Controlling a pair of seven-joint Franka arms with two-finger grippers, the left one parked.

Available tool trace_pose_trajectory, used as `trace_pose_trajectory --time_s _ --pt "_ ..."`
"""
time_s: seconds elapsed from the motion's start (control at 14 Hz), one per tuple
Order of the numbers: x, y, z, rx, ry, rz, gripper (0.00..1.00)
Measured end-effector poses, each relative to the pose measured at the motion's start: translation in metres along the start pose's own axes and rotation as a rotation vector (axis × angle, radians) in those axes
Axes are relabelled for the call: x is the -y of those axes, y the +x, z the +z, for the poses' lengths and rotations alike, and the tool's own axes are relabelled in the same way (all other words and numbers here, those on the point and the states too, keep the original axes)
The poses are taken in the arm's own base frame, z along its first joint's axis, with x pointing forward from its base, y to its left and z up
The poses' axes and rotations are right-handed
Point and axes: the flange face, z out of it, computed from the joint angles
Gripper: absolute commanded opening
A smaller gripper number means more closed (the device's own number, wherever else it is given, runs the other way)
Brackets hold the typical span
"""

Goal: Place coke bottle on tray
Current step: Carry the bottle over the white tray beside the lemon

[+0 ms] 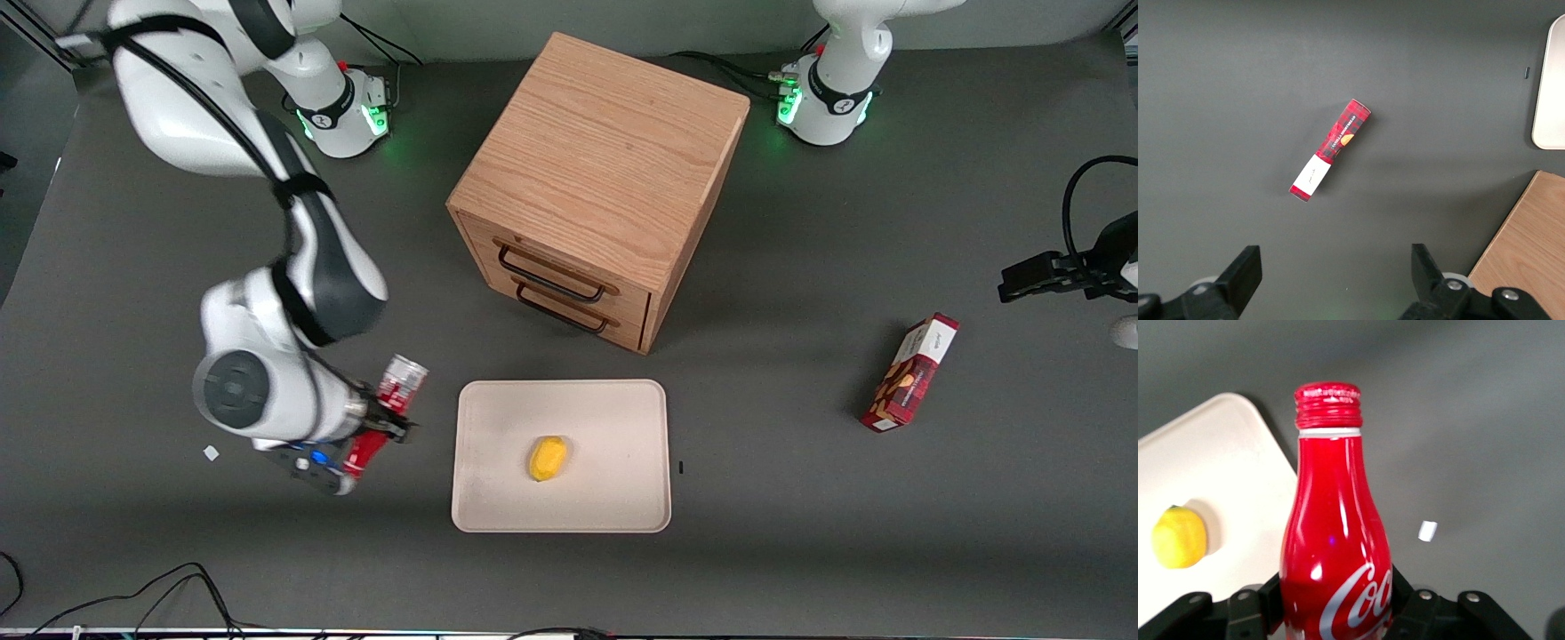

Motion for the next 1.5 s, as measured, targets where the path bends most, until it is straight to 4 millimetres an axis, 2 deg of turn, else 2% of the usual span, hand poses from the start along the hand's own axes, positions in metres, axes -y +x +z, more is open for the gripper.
trace_pose_trajectory --time_s 0.14,0.36,0.64,0.79,0.93,1.0,1.07,1.14,1.21,1.5 --pt "0.031 -0.009 0.042 -0.04 -0.007 -0.057 0.0" --pt "0.059 -0.013 0.088 -0.096 0.034 -0.157 0.0" --pt "0.069 -0.009 0.126 -0.142 0.062 -0.369 0.0" --pt "0.071 -0.006 0.145 -0.156 0.07 -0.42 0.0" --pt "0.071 -0.004 0.154 -0.159 0.07 -0.445 0.0" --pt "0.071 -0.004 0.155 -0.16 0.069 -0.454 0.25" --pt "0.071 -0.004 0.155 -0.161 0.07 -0.458 0.44" --pt "0.071 -0.003 0.154 -0.162 0.071 -0.458 0.88" --pt "0.071 -0.003 0.153 -0.163 0.071 -0.457 1.0" --pt "0.072 0.0 0.144 -0.177 0.082 -0.454 1.0"
